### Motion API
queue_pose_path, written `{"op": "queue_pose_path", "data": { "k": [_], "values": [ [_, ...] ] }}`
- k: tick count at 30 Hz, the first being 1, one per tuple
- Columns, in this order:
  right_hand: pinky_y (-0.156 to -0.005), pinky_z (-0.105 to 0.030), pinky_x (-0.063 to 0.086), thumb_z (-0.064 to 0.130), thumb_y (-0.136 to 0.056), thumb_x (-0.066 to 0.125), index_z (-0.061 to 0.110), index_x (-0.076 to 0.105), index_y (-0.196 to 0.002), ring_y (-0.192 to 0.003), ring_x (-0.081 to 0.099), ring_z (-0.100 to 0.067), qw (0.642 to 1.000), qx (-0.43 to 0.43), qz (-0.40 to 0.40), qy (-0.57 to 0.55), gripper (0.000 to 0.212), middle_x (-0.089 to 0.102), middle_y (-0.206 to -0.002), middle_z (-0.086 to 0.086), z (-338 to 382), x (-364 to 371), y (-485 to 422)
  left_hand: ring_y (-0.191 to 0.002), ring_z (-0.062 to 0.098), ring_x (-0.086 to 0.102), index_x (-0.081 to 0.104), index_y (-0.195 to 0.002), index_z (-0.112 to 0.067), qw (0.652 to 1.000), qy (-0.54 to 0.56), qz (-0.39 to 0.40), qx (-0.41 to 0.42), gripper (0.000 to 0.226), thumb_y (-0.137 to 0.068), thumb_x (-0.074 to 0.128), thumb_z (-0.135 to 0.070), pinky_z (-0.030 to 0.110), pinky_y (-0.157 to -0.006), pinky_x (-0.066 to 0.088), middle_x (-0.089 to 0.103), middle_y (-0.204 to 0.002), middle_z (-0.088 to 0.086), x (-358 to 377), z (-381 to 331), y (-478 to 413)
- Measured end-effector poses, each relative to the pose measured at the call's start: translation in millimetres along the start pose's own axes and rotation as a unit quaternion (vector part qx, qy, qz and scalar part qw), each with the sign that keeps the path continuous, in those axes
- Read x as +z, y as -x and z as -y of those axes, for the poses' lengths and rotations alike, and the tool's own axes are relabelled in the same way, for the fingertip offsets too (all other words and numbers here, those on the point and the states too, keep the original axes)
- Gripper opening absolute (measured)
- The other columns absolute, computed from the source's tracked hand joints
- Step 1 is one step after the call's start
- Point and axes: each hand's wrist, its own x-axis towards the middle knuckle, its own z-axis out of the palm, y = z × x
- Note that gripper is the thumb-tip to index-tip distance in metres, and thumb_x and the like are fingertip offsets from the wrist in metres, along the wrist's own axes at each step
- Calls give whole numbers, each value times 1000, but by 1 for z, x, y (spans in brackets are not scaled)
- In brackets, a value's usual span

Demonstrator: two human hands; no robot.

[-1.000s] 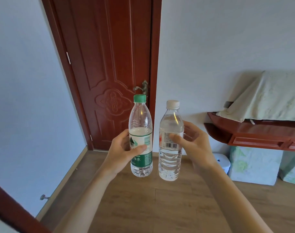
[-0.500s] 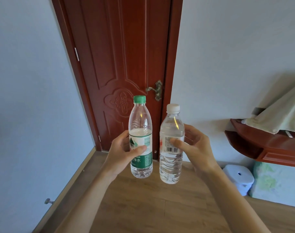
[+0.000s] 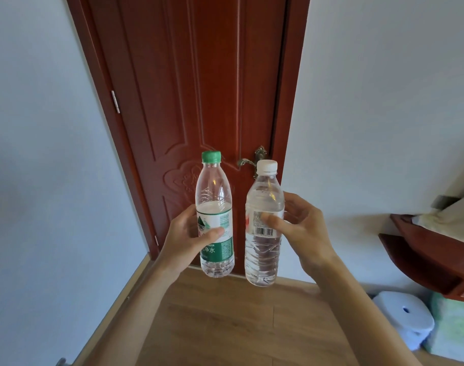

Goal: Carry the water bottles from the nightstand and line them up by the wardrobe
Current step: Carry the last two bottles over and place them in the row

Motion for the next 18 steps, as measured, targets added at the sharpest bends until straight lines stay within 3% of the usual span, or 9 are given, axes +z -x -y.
{"op": "queue_pose_path", "data": {
  "k": [3,7,11,15,18],
  "values": [
    [-81,-29,60,10,-74,83,14,71,-114,-96,73,-16,1000,2,-1,-3,42,78,-102,4,-8,2,-20,-97,14,72,64,-113,-19,1000,-2,-5,-1,59,-59,79,-39,23,-73,57,76,-105,-2,-5,7,-21],
    [-86,-39,60,14,-73,85,15,72,-112,-95,73,-18,1000,8,8,14,42,78,-101,3,-17,5,-51,-99,15,72,64,-116,-20,1000,0,-11,-1,62,-60,79,-41,25,-75,59,75,-107,-2,-9,16,-48],
    [-88,-43,60,28,-66,83,16,72,-113,-98,73,-20,1000,-5,30,4,50,77,-103,2,-21,15,-93,-99,14,72,63,-116,-21,1000,-3,-25,-7,62,-59,79,-40,22,-73,57,75,-106,-3,-16,25,-76],
    [-85,-40,60,27,-65,83,14,71,-113,-98,73,-21,998,-21,62,-22,50,77,-103,-1,-31,26,-143,-99,16,72,65,-112,-25,998,-15,-60,-7,56,-60,79,-39,24,-74,58,76,-106,-4,-26,33,-112],
    [-81,-31,60,22,-67,82,8,71,-113,-97,73,-21,994,-22,96,-38,50,77,-103,-2,-43,35,-183,-102,17,71,65,-112,-28,996,-18,-85,-7,55,-60,79,-37,28,-79,58,75,-109,-3,-34,40,-143]
  ]
}}
